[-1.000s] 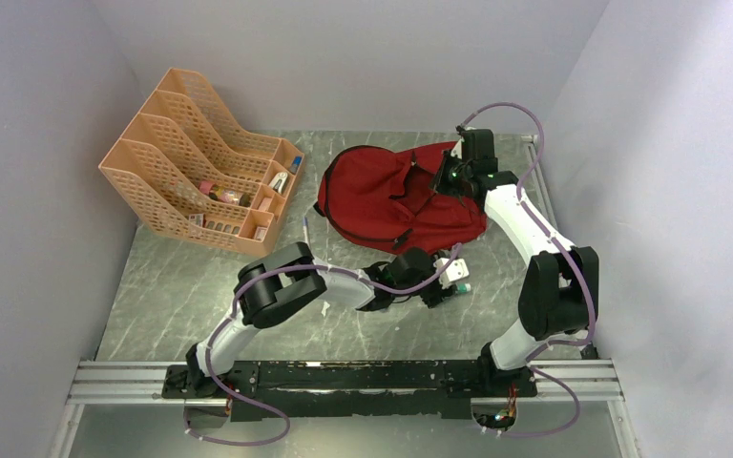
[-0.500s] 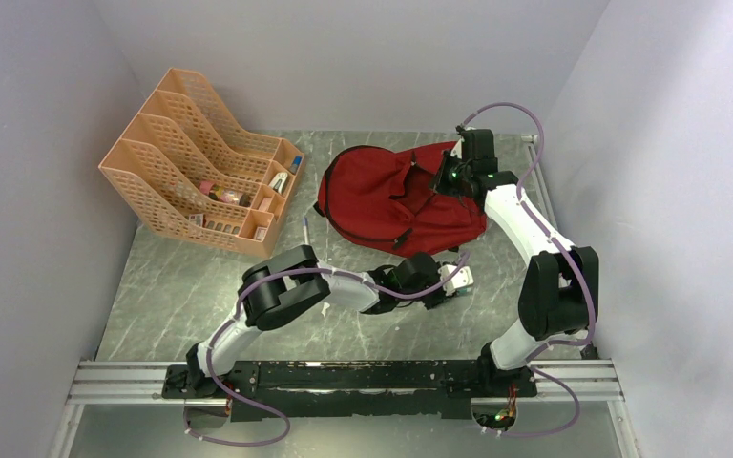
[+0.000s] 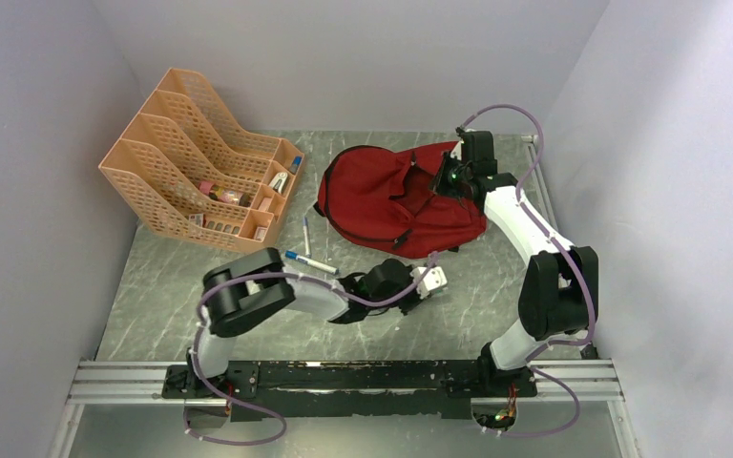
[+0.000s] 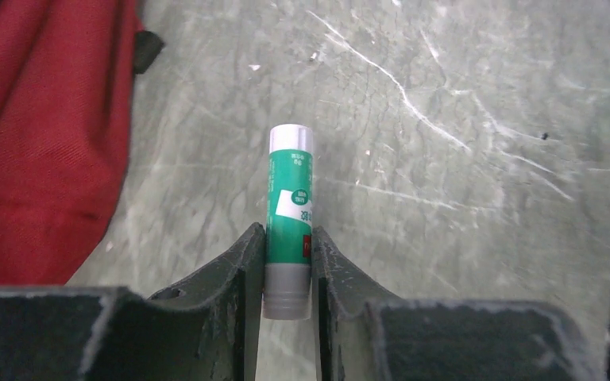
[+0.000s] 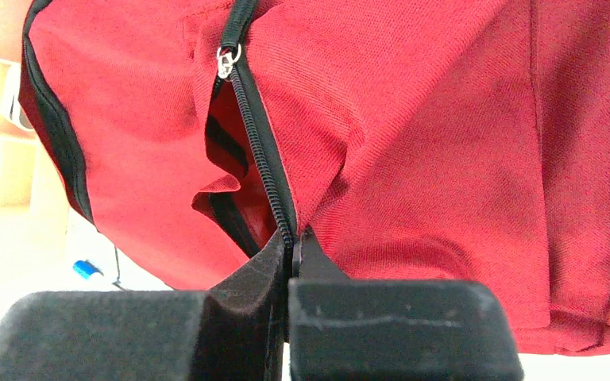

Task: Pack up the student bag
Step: Pick up the stationery from the center of the board, then place the stationery in the student bag.

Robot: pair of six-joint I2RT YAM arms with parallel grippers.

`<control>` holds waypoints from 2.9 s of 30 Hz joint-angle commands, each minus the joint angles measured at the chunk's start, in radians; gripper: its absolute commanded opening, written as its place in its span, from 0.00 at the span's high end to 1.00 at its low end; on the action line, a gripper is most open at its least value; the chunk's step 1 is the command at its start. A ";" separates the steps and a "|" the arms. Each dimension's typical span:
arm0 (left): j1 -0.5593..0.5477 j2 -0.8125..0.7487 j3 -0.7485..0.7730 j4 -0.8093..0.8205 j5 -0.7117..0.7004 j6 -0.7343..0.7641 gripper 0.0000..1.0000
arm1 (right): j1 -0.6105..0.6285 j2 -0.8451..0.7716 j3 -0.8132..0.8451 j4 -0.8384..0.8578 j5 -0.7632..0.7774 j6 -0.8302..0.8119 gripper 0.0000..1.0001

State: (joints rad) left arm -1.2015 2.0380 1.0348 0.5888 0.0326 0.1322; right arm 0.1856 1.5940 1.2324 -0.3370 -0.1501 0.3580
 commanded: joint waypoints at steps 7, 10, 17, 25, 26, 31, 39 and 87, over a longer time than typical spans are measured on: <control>0.008 -0.341 -0.205 -0.007 -0.282 -0.226 0.95 | 0.000 -0.025 -0.024 0.033 -0.024 0.020 1.00; 0.054 -0.403 -0.176 -0.107 -0.296 -0.264 0.95 | 0.000 -0.027 -0.021 0.027 -0.019 0.016 1.00; 0.237 -0.425 0.000 -0.359 -0.189 -0.489 0.95 | 0.000 -0.047 -0.009 0.007 0.059 0.000 1.00; 0.310 -0.333 0.257 -0.573 -0.157 -0.509 0.95 | 0.003 -0.038 0.042 -0.023 0.120 -0.025 1.00; 0.320 -0.305 0.295 -0.608 -0.134 -0.508 0.95 | 0.004 -0.039 0.047 -0.023 0.119 -0.025 1.00; 0.346 -0.202 0.427 -0.670 -0.057 -0.500 0.95 | 0.016 -0.040 0.060 -0.019 0.120 -0.033 1.00; 0.394 -0.066 0.553 -0.719 0.053 -0.543 0.95 | 0.032 -0.046 0.061 -0.010 0.114 -0.019 1.00; 0.437 -0.104 0.536 -0.643 0.052 -0.560 0.48 | 0.044 -0.081 -0.035 0.071 0.041 0.020 1.00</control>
State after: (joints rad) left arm -0.7685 2.0666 1.6691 -0.0582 0.1169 -0.4896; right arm 0.2241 1.5547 1.1995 -0.2810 -0.1074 0.3775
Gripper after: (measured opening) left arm 0.526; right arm 0.014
